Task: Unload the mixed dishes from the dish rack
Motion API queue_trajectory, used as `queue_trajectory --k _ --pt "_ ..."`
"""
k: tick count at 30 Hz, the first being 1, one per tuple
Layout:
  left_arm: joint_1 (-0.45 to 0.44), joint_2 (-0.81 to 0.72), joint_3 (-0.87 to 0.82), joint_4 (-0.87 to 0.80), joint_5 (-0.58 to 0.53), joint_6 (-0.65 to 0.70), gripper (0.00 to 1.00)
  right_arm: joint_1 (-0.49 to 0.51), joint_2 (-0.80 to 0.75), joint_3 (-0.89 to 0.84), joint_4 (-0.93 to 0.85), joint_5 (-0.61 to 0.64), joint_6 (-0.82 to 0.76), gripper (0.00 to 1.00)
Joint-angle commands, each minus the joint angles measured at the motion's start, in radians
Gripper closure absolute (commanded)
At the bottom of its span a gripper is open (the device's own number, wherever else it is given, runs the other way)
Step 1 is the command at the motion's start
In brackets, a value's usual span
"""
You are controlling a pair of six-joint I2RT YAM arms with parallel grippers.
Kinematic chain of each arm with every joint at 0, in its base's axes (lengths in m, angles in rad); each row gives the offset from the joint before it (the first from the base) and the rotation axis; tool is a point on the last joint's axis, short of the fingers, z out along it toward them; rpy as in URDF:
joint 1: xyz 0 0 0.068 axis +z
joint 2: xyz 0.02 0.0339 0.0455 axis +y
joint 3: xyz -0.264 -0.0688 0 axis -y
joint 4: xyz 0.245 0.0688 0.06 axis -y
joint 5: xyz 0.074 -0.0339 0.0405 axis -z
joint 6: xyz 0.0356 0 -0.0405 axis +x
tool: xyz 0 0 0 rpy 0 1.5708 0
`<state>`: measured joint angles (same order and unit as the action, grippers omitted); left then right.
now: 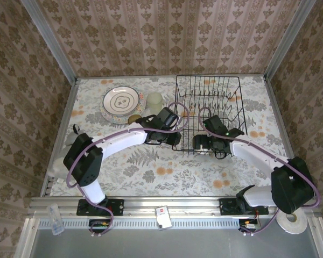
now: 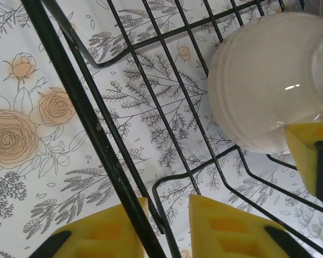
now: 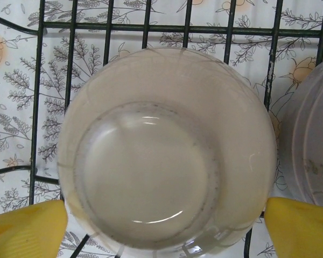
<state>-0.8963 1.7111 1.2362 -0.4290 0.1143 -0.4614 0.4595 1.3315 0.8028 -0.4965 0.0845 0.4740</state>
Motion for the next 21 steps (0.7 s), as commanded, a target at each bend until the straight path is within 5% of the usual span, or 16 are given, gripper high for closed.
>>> queue_trajectory --k 1,9,21 --pt "-0.011 0.006 0.006 0.013 0.024 0.0 0.85 0.007 0.021 0.036 0.004 0.038 -0.005 0.08" --pt "-0.017 0.01 -0.007 0.021 0.03 -0.011 1.0 0.005 0.054 0.098 -0.001 0.103 -0.021 0.16" --pt "-0.025 -0.016 -0.043 0.02 0.002 -0.058 1.0 -0.051 0.187 0.174 0.022 0.103 -0.052 0.22"
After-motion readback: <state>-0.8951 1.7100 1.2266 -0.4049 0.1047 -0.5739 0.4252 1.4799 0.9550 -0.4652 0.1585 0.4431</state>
